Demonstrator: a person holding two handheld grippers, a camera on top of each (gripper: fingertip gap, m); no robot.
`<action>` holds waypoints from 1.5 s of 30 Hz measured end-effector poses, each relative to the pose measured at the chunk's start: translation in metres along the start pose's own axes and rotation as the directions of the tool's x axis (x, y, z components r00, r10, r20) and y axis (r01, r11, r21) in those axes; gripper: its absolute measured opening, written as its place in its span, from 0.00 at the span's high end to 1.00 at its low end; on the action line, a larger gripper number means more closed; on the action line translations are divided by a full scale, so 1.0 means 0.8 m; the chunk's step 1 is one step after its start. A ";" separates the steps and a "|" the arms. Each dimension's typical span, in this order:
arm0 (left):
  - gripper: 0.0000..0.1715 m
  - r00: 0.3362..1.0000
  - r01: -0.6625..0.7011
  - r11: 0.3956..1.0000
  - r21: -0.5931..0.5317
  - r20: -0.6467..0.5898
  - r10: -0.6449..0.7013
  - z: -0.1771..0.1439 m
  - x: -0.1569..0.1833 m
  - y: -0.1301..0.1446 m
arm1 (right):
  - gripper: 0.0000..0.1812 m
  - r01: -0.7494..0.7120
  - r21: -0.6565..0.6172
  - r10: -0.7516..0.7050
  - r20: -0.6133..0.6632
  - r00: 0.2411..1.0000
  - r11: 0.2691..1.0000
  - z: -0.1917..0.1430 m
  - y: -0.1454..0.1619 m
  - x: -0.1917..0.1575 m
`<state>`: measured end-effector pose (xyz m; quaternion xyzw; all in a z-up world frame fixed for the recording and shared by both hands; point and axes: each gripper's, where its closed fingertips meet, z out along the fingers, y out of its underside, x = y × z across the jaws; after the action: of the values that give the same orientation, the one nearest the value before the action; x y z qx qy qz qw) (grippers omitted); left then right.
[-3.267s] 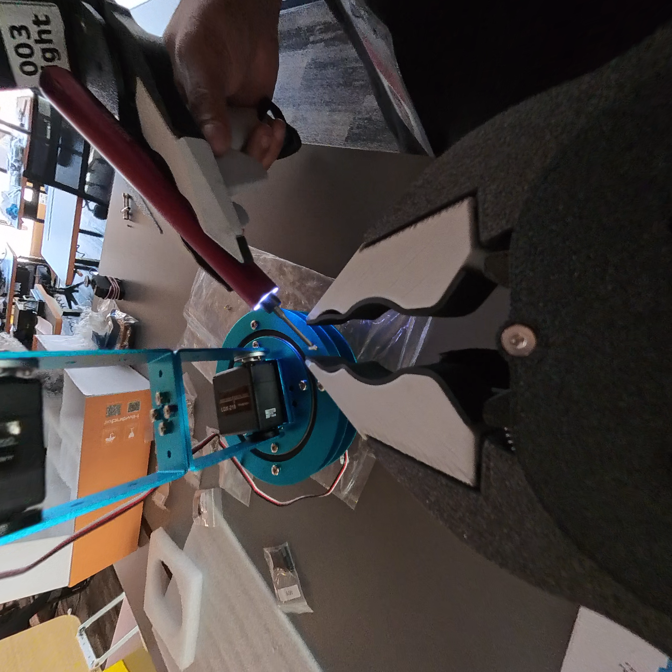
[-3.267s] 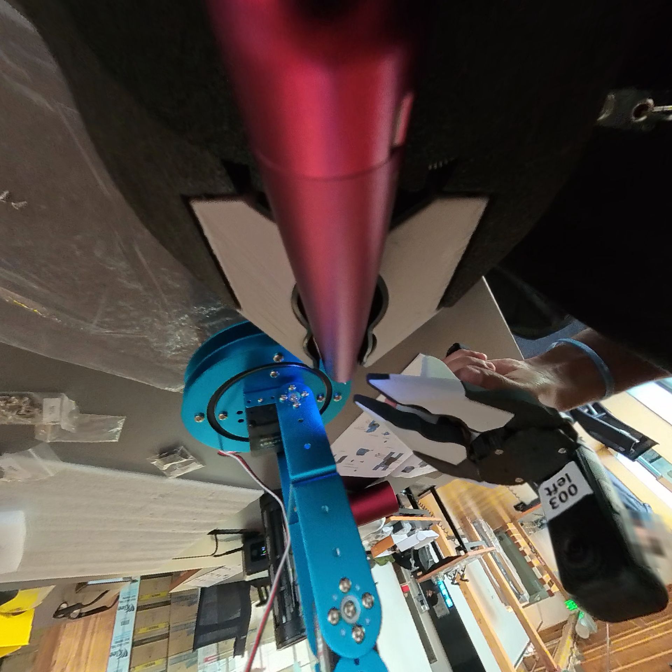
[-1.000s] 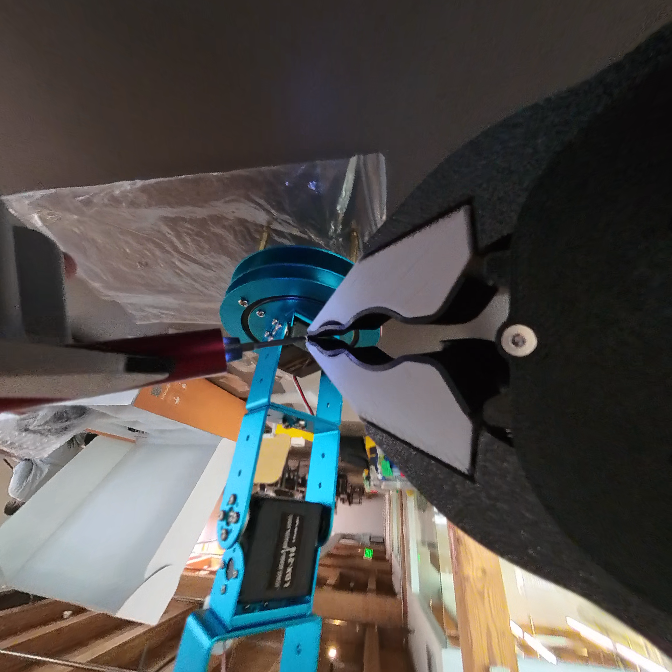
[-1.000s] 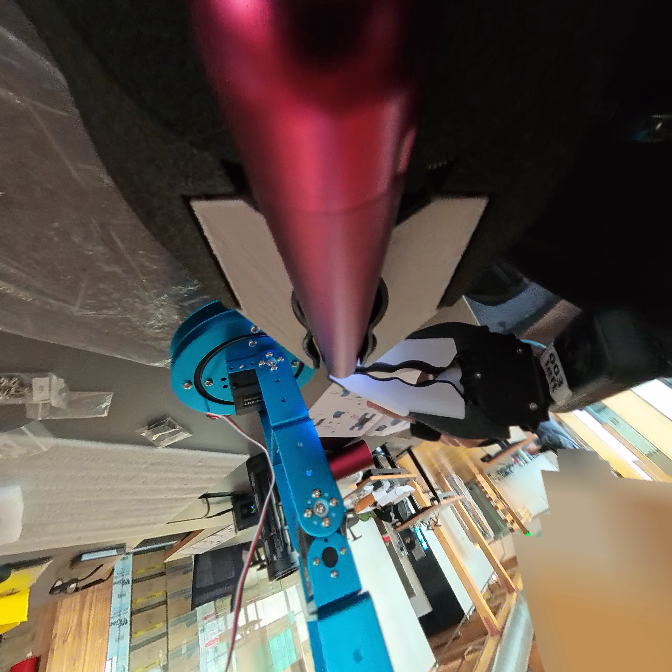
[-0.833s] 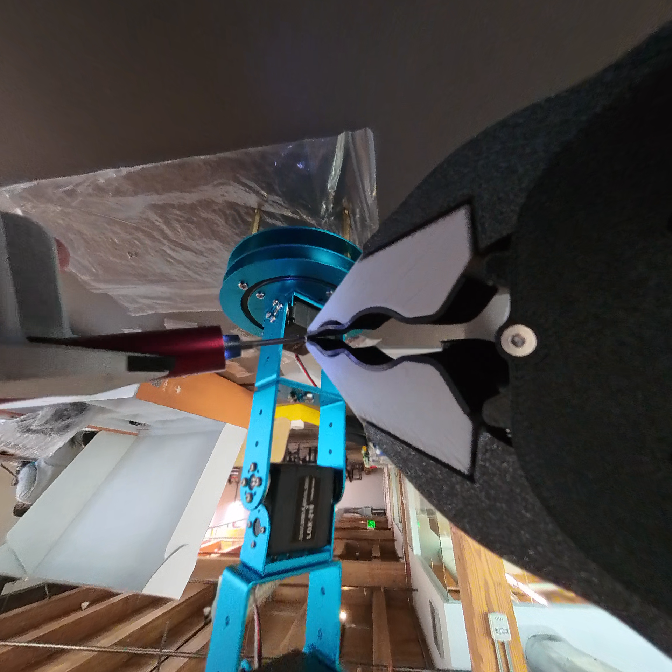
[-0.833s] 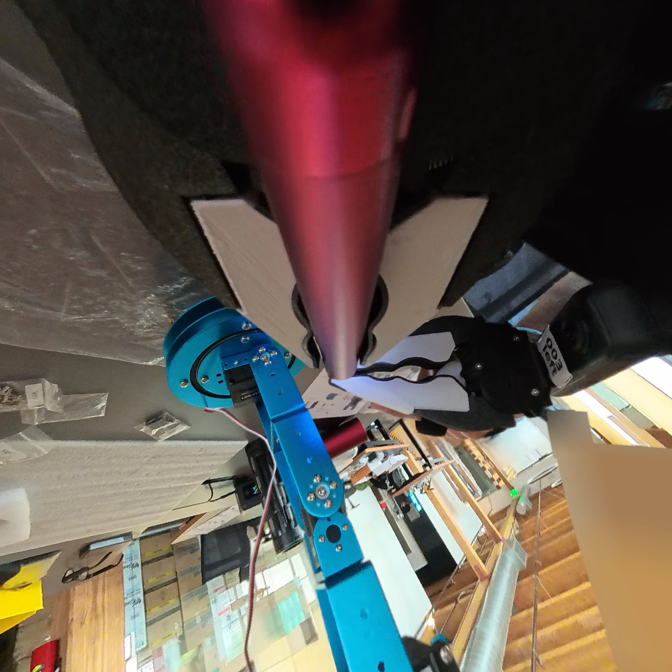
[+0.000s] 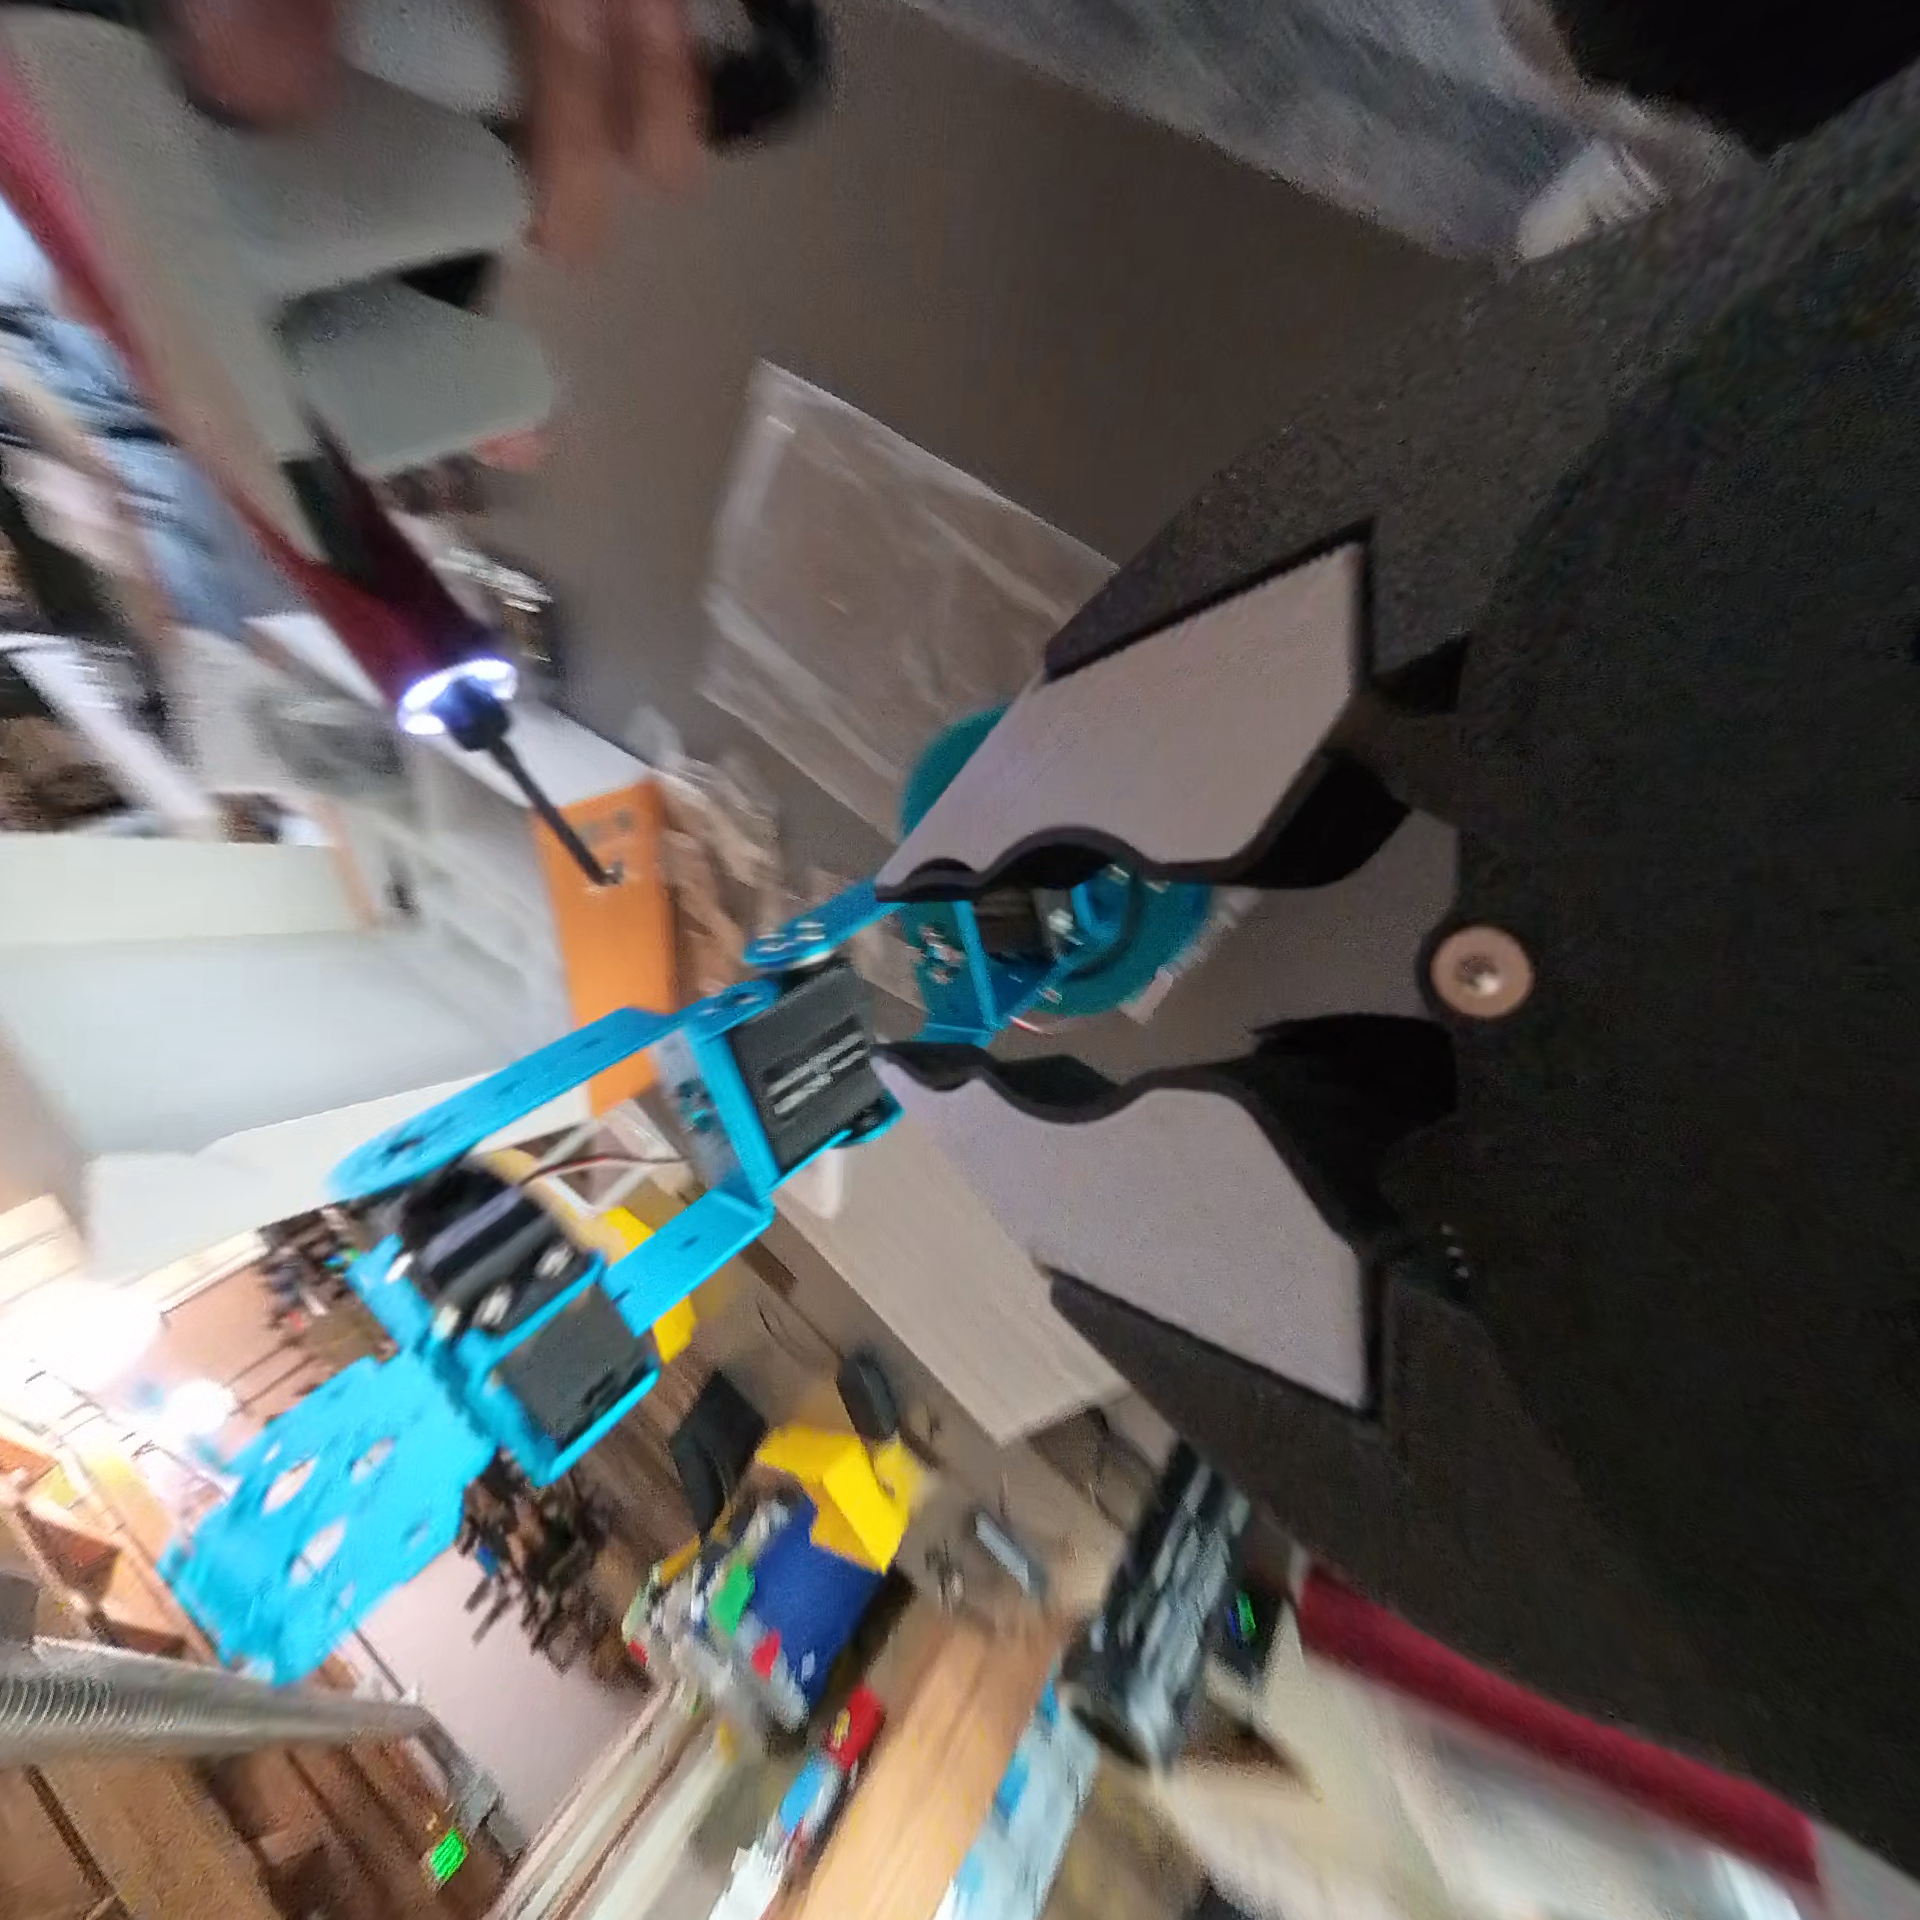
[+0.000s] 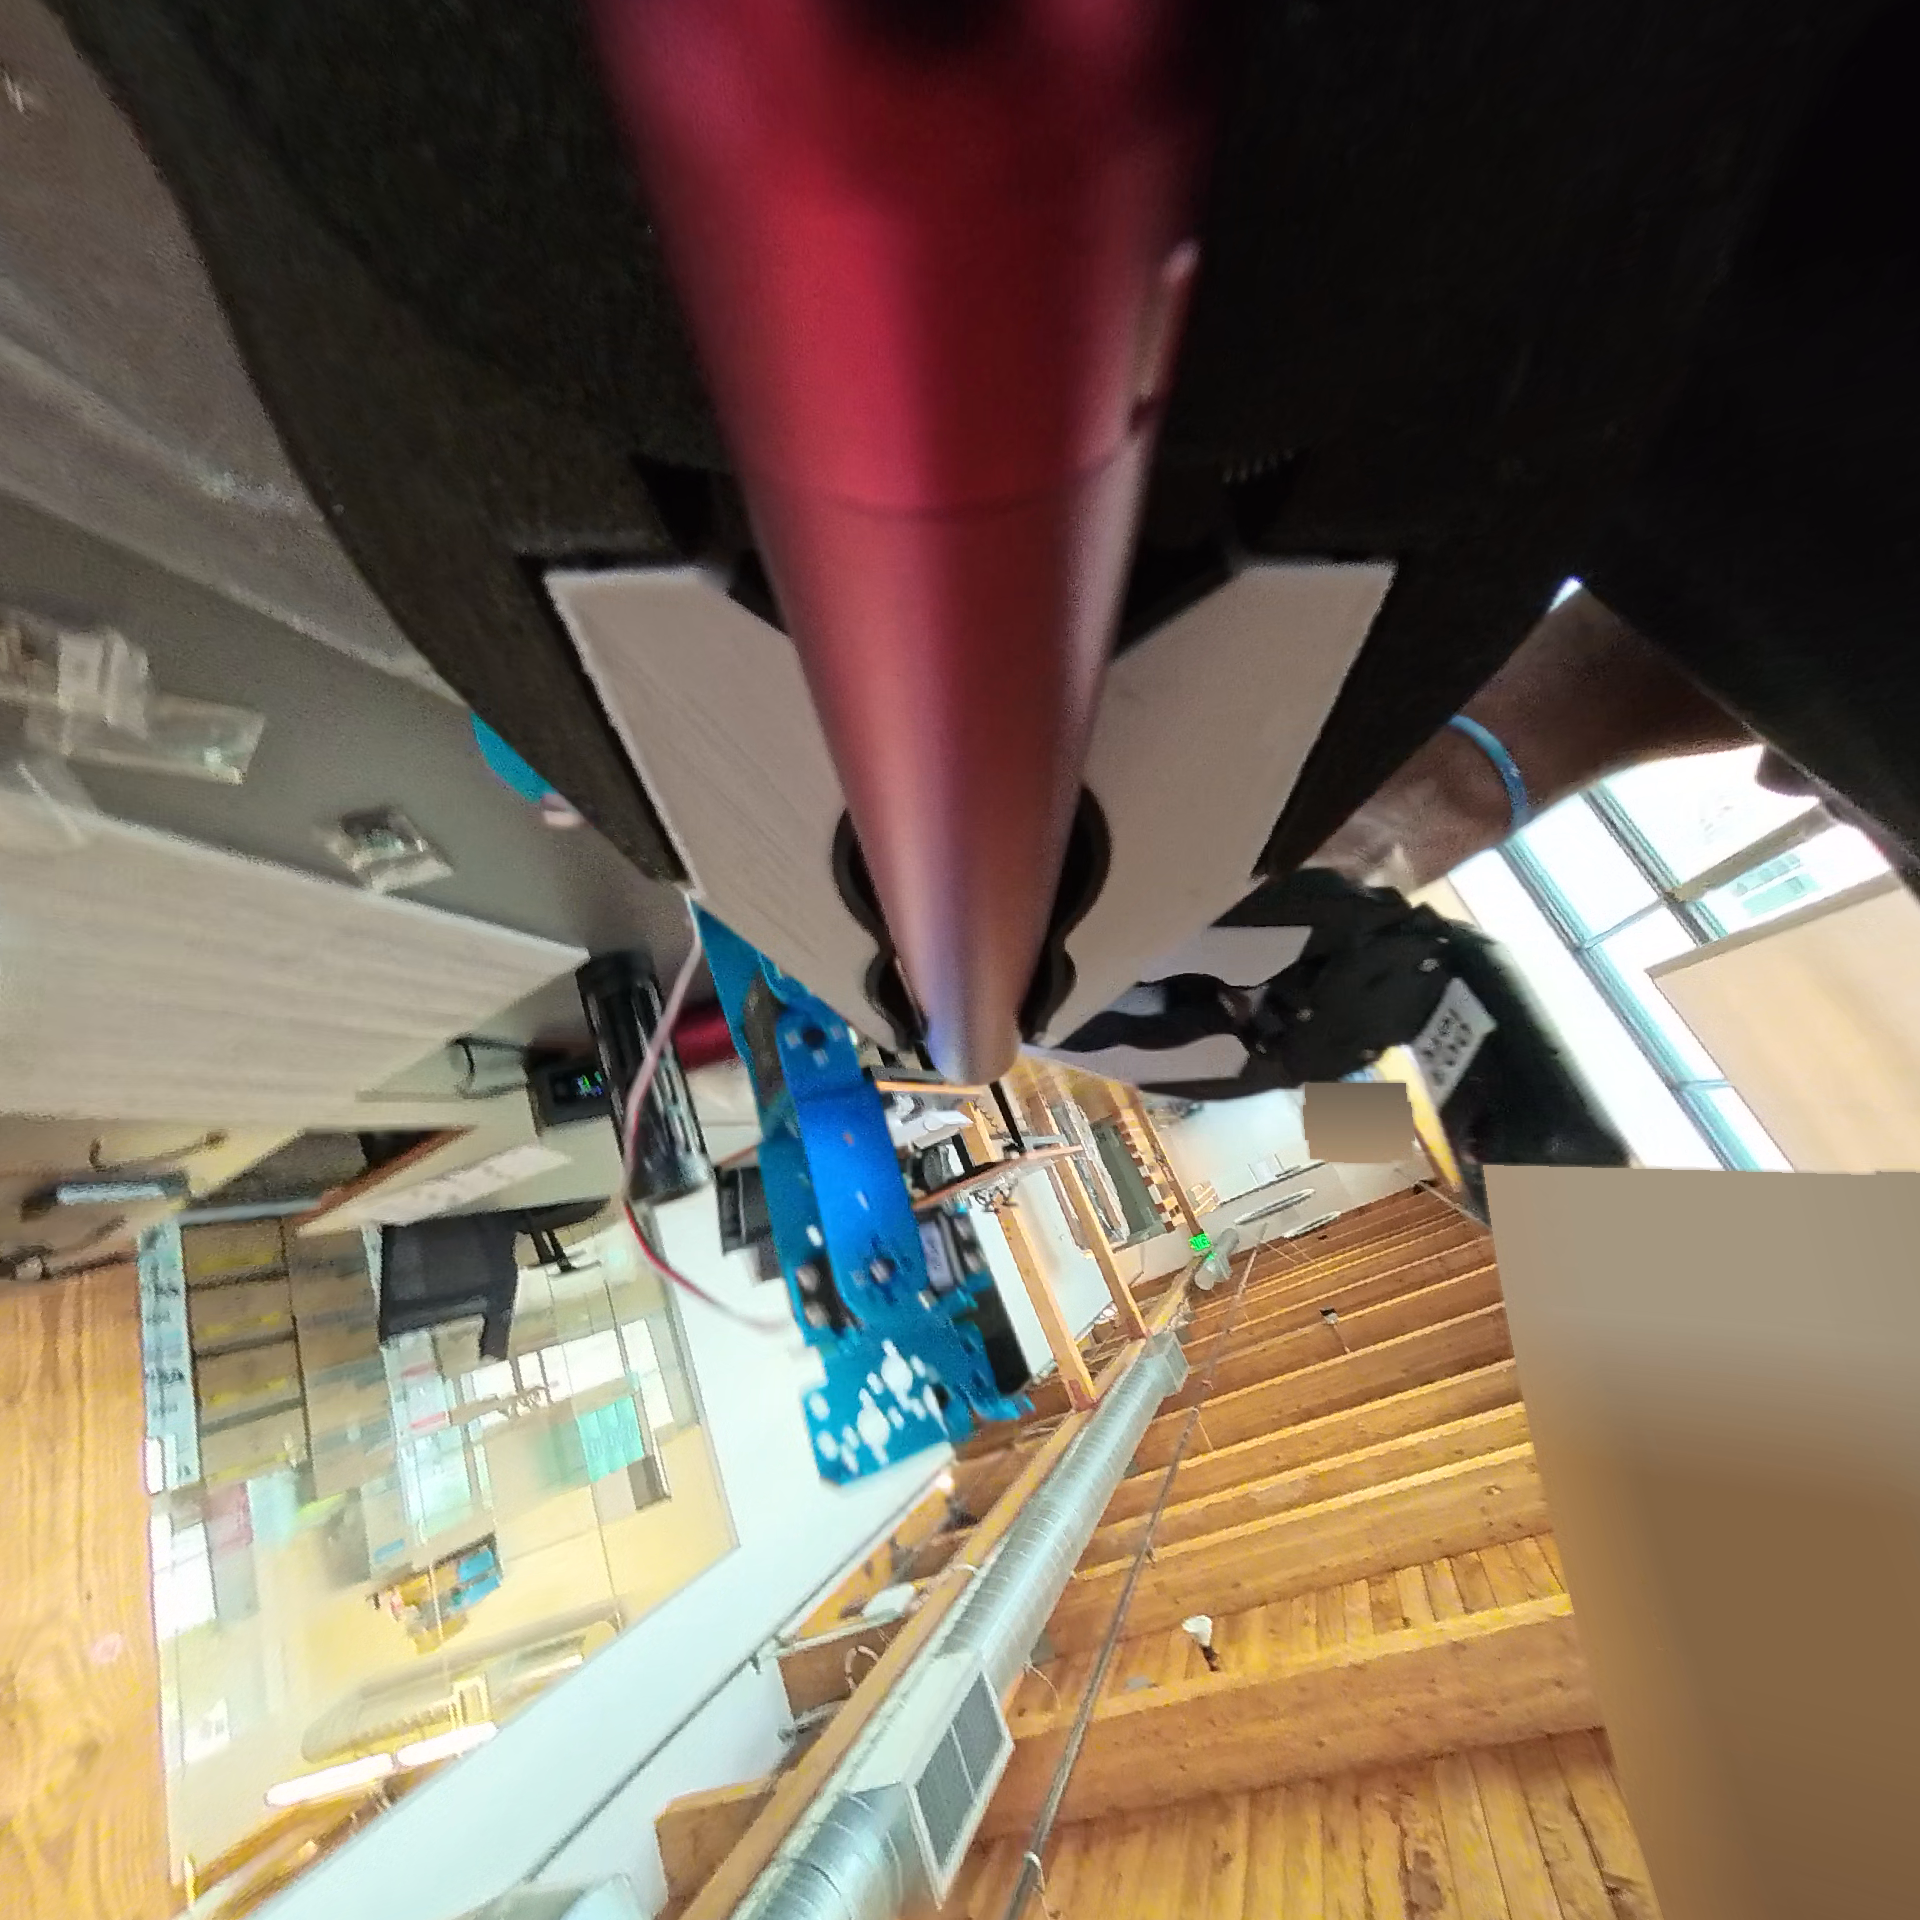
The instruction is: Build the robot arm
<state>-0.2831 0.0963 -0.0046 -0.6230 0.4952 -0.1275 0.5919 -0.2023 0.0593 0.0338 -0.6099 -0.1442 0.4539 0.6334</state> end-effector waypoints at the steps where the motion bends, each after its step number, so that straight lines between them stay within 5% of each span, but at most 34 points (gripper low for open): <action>1: 0.85 0.996 0.092 0.994 0.063 -0.022 -0.091 -0.001 -0.004 -0.014 | 0.88 0.025 0.012 -0.025 0.018 1.000 1.000 0.006 -0.012 -0.007; 7: 0.82 0.870 0.481 0.836 0.264 -0.262 -0.417 -0.004 -0.031 -0.079 | 0.87 0.066 0.087 -0.074 0.088 0.993 0.994 0.037 -0.060 -0.023; 13: 0.87 0.973 0.225 0.894 0.387 -0.138 -0.185 -0.007 -0.028 -0.105 | 0.88 -0.081 0.143 0.057 0.169 0.984 0.986 0.039 -0.066 -0.031; 26: 1.00 0.999 0.017 0.890 0.455 0.024 -0.031 -0.006 -0.034 -0.118 | 0.88 -0.123 0.147 0.090 0.213 0.973 0.981 0.041 -0.054 -0.033; 34: 1.00 0.970 -0.242 0.917 0.318 0.099 0.222 0.003 -0.027 -0.105 | 0.88 -0.072 0.142 0.045 0.185 0.982 0.987 0.036 -0.048 -0.032; 45: 1.00 0.981 -0.193 0.934 0.302 0.049 0.187 0.001 -0.020 -0.102 | 0.88 -0.027 0.138 0.006 0.147 0.989 0.990 0.032 -0.044 -0.029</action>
<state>-0.2519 0.0935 0.0727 -0.4745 0.5216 -0.1387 0.6954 -0.2200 0.0637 0.0795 -0.5302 -0.1532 0.5117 0.6585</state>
